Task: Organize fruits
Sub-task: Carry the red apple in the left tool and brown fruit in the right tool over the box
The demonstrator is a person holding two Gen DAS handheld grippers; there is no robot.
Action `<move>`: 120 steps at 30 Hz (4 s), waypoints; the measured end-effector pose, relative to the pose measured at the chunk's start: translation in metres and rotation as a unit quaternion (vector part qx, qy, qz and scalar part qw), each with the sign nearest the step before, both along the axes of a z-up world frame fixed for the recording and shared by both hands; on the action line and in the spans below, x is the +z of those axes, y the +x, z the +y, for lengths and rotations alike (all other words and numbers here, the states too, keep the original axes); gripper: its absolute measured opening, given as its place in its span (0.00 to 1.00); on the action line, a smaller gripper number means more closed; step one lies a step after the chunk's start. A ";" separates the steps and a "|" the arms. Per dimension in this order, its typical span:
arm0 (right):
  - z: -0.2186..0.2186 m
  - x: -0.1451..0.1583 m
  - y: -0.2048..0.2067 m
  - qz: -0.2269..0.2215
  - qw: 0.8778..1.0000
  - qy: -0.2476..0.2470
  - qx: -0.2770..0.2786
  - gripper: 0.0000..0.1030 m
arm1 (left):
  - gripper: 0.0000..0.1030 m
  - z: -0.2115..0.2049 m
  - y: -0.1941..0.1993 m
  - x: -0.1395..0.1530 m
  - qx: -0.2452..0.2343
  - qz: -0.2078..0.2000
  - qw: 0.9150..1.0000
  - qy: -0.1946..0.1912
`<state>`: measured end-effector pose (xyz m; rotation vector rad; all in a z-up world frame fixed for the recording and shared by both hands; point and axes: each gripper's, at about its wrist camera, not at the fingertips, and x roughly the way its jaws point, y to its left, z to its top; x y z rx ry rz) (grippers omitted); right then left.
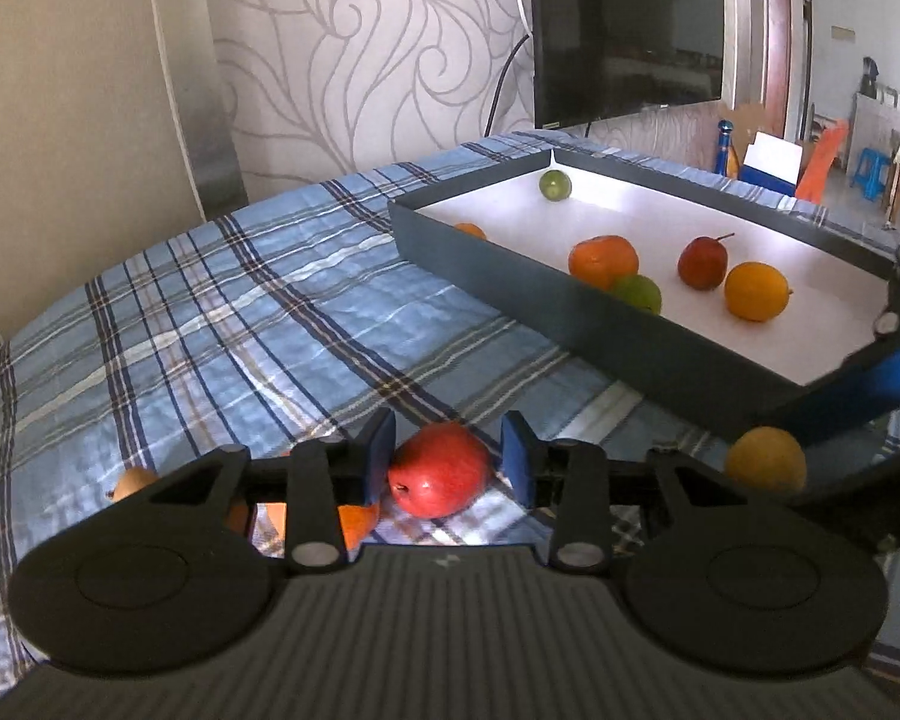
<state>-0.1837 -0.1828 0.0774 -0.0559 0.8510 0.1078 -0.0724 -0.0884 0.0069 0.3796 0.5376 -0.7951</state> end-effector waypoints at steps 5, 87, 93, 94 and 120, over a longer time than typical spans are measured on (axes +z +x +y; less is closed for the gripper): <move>0.001 0.001 -0.001 -0.004 1.000 0.000 0.003 0.27 | 0.37 0.005 0.000 0.000 0.003 0.001 1.000 -0.008; -0.032 0.045 -0.045 -0.081 0.993 0.081 -0.023 0.27 | 0.37 0.050 -0.022 0.100 0.115 0.007 0.991 -0.064; -0.041 0.044 -0.051 -0.084 0.992 0.085 -0.040 0.27 | 0.37 0.035 -0.022 0.102 0.099 0.006 0.993 -0.063; -0.043 0.044 -0.052 -0.084 0.992 0.085 -0.042 0.27 | 0.37 0.032 -0.022 0.102 0.097 0.005 0.993 -0.063; -0.101 0.021 -0.051 -0.059 0.992 0.074 -0.087 0.27 | 0.37 -0.076 -0.028 0.093 0.020 0.013 0.997 -0.073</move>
